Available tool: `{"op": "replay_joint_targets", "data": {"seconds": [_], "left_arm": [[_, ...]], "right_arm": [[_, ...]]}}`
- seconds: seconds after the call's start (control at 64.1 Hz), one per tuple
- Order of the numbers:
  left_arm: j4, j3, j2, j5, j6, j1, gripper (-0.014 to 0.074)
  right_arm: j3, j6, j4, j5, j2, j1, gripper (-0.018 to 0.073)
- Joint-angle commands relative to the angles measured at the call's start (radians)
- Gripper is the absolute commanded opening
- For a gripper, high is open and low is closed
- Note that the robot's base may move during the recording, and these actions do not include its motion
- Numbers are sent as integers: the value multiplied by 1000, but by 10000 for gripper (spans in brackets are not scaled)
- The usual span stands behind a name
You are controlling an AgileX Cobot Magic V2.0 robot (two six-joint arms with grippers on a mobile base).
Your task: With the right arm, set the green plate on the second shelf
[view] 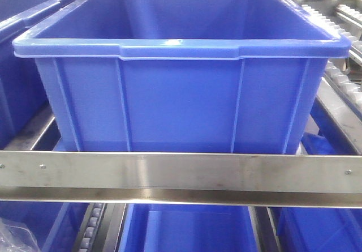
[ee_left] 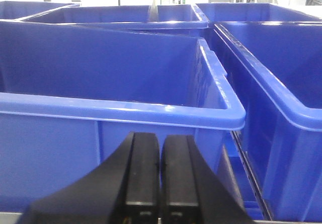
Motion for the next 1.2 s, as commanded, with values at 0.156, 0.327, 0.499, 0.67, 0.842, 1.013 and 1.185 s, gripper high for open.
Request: {"op": "replay_joint_targets", "data": {"seconds": [0.156,0.327,0.499,0.67,0.842,1.013,1.185], "left_arm": [[-7,40,-18,-81,-2,-3,130],[-7,40,-18,-81,-2,-3,130],[-7,40,-18,-81,-2,-3,130],[-7,40,-18,-81,-2,-3,130],[-7,40,-18,-81,-2,-3,130],[-7,40,-18,-81,-2,-3,130],[-7,40,-18,-81,-2,-3,130]], "right_arm": [[-182,156,11,-9,242,0,53],[-318,225,-60,-36,535,7,53],[-466,257,-159,-138,787,58,53],[-638,257,-214,-149,1028,124,53],[-781,258,-214,-117,1238,139,88],[-884,303,-232,-116,1354,149,259],[-940,303,-250,-109,1416,167,301]]}}
